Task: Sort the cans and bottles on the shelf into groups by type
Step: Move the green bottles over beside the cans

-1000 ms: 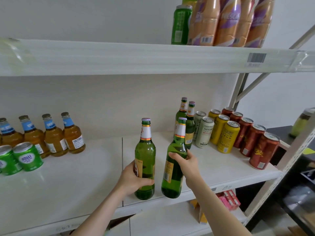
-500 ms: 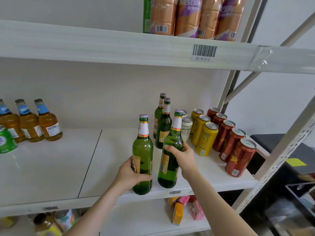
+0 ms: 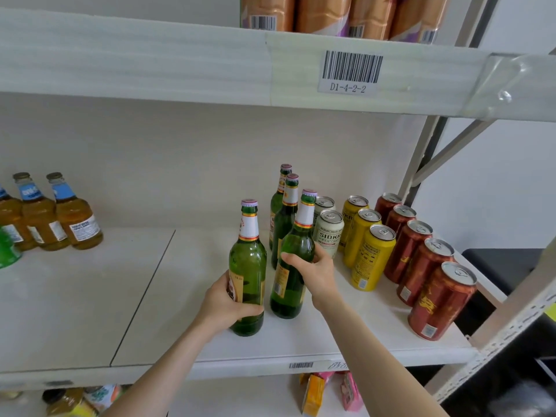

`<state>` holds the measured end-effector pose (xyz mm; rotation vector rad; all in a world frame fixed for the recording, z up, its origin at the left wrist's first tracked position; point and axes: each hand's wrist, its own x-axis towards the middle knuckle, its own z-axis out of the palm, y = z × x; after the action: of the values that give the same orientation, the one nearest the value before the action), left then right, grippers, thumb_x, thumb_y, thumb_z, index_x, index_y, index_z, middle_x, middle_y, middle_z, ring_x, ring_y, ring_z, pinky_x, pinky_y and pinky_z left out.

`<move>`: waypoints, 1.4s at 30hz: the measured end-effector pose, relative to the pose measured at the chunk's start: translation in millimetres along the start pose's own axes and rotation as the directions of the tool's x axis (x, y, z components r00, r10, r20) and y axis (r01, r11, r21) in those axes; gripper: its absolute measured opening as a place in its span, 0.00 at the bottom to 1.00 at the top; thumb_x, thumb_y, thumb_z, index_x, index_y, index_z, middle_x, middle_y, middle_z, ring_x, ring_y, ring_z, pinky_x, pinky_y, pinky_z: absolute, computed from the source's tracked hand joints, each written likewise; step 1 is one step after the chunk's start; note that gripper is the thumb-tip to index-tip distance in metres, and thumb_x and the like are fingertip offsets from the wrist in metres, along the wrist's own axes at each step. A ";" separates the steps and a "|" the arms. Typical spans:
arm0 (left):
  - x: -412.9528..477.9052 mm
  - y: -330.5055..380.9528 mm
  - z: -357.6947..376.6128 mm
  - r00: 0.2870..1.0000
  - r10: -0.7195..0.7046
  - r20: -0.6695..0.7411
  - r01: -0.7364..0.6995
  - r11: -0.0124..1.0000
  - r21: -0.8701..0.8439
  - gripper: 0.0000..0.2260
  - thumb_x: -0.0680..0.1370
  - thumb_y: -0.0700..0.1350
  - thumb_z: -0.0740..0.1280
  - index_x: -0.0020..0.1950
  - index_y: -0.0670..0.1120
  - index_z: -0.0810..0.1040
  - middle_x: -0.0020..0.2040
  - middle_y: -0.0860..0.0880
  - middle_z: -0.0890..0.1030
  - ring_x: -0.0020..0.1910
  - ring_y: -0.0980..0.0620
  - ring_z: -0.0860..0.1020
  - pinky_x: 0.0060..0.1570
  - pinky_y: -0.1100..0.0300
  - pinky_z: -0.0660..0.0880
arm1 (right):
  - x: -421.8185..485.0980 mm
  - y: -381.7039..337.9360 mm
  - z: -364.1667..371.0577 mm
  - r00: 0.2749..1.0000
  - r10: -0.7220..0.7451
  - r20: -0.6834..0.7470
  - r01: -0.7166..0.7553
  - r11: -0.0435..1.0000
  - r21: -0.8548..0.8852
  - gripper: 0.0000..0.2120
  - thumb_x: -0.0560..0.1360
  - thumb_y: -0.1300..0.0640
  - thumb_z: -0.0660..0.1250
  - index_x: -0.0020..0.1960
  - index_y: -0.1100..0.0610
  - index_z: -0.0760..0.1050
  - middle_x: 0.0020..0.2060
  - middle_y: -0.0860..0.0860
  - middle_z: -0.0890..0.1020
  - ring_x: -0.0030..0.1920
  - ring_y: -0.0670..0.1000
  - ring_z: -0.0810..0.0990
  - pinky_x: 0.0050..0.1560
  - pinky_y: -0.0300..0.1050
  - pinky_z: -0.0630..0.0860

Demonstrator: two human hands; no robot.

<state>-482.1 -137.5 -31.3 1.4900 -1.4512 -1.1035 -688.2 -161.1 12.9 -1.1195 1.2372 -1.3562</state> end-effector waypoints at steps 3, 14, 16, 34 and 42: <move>9.5 -3.7 -0.9 0.999 0.026 -0.025 -0.025 1.000 0.014 0.32 0.54 0.52 0.82 0.55 0.58 0.75 0.48 0.55 0.84 0.49 0.56 0.81 0.44 0.60 0.79 | 12.0 3.4 2.3 1.000 -0.012 -0.001 0.012 1.000 0.000 0.20 0.65 0.55 0.79 0.55 0.46 0.78 0.46 0.40 0.85 0.47 0.39 0.83 0.43 0.38 0.77; 28.8 -18.1 -1.8 0.994 0.070 -0.087 -0.065 0.996 0.061 0.34 0.53 0.54 0.82 0.56 0.60 0.74 0.48 0.58 0.83 0.49 0.59 0.81 0.41 0.67 0.78 | 37.8 14.9 7.3 0.999 -0.047 -0.013 0.047 0.998 -0.046 0.22 0.65 0.59 0.79 0.53 0.42 0.76 0.45 0.35 0.84 0.47 0.34 0.81 0.36 0.30 0.76; 30.0 -19.3 -1.7 0.993 0.073 -0.091 -0.068 0.996 0.060 0.34 0.54 0.54 0.82 0.57 0.59 0.74 0.49 0.58 0.83 0.49 0.59 0.81 0.42 0.68 0.78 | 38.7 15.2 8.4 0.998 -0.065 -0.015 0.065 0.996 -0.054 0.22 0.65 0.60 0.79 0.52 0.42 0.75 0.45 0.35 0.83 0.47 0.34 0.81 0.35 0.29 0.77; 23.5 -31.1 -1.4 0.993 0.090 -0.070 -0.093 0.995 -0.034 0.36 0.55 0.53 0.83 0.60 0.58 0.74 0.50 0.60 0.83 0.49 0.61 0.81 0.46 0.64 0.80 | 33.3 15.8 20.7 0.998 -0.040 -0.057 0.035 0.995 -0.090 0.30 0.64 0.56 0.81 0.60 0.47 0.69 0.51 0.39 0.79 0.50 0.40 0.78 0.46 0.36 0.76; 22.9 -53.6 -19.7 0.999 0.026 0.030 -0.024 0.996 -0.081 0.32 0.53 0.51 0.84 0.55 0.57 0.77 0.51 0.56 0.85 0.51 0.57 0.83 0.46 0.65 0.80 | -4.9 20.2 -2.2 0.955 -0.001 -0.298 -0.016 0.998 -0.057 0.21 0.68 0.51 0.79 0.56 0.49 0.73 0.53 0.49 0.79 0.57 0.51 0.78 0.59 0.49 0.75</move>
<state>-446.2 -158.1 -76.8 1.4004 -1.4254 -1.1608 -688.4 -156.6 -7.5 -0.9720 1.5040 -1.5317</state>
